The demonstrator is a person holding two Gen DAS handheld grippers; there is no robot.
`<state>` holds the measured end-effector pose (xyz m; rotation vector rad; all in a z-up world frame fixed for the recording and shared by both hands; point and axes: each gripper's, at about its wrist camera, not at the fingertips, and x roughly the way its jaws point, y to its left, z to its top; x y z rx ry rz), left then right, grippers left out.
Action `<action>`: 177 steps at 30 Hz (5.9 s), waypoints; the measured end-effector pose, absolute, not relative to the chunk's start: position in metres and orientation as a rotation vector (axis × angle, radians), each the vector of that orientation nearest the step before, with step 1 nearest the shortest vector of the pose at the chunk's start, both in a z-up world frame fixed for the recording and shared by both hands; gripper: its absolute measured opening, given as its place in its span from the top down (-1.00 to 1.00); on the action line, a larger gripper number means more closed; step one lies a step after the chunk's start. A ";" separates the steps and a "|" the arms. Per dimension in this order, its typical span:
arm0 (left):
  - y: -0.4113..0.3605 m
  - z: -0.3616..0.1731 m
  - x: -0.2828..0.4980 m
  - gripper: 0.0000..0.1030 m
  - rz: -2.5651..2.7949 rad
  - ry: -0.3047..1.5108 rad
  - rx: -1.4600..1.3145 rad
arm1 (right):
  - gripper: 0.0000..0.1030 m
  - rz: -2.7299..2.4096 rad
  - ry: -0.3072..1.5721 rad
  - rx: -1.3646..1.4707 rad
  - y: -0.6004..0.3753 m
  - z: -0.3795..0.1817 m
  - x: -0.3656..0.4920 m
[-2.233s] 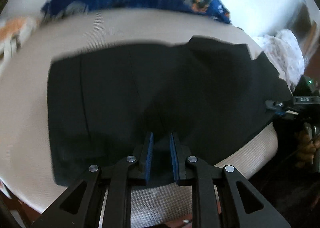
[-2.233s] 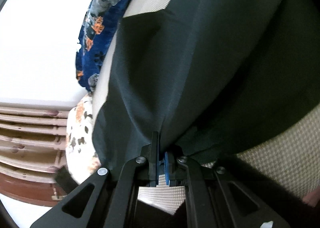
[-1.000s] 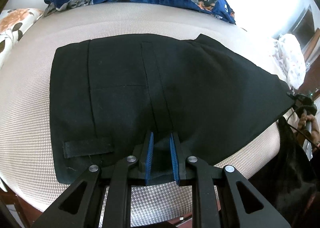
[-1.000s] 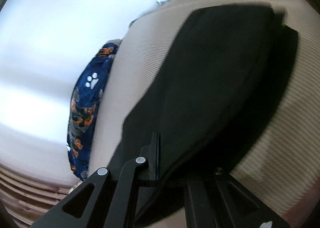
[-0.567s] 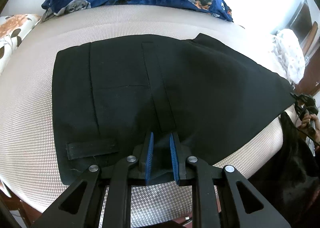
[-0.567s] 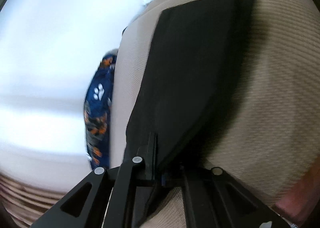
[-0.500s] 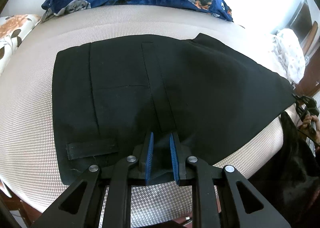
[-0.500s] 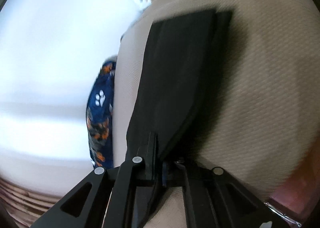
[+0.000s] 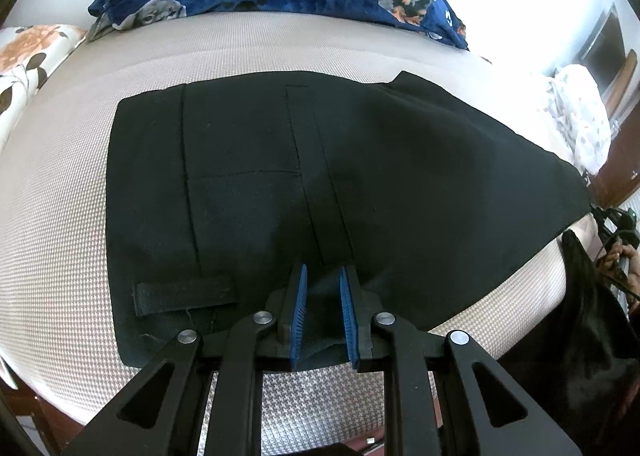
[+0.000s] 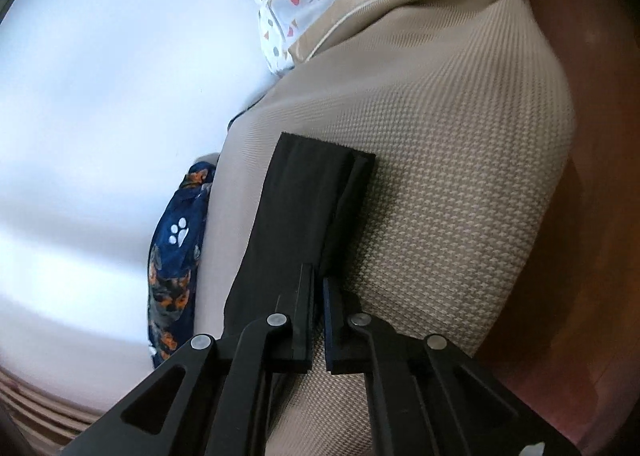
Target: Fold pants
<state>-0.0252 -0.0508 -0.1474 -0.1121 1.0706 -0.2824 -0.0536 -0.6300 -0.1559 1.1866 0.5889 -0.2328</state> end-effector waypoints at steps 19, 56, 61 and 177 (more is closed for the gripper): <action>-0.047 -0.148 -0.030 0.63 -0.277 1.047 -0.140 | 0.54 -0.050 0.354 1.363 -0.589 -0.101 -0.073; -0.060 -0.146 -0.029 0.58 -0.242 1.049 -0.119 | 0.79 -0.278 0.611 1.112 -0.668 -0.132 -0.051; -0.060 -0.146 -0.028 0.58 -0.244 1.049 -0.120 | 0.84 -0.264 0.620 1.102 -0.665 -0.125 -0.044; -0.074 -0.143 -0.046 0.24 -0.191 0.997 0.021 | 0.75 -0.236 0.715 1.078 -0.626 -0.129 0.031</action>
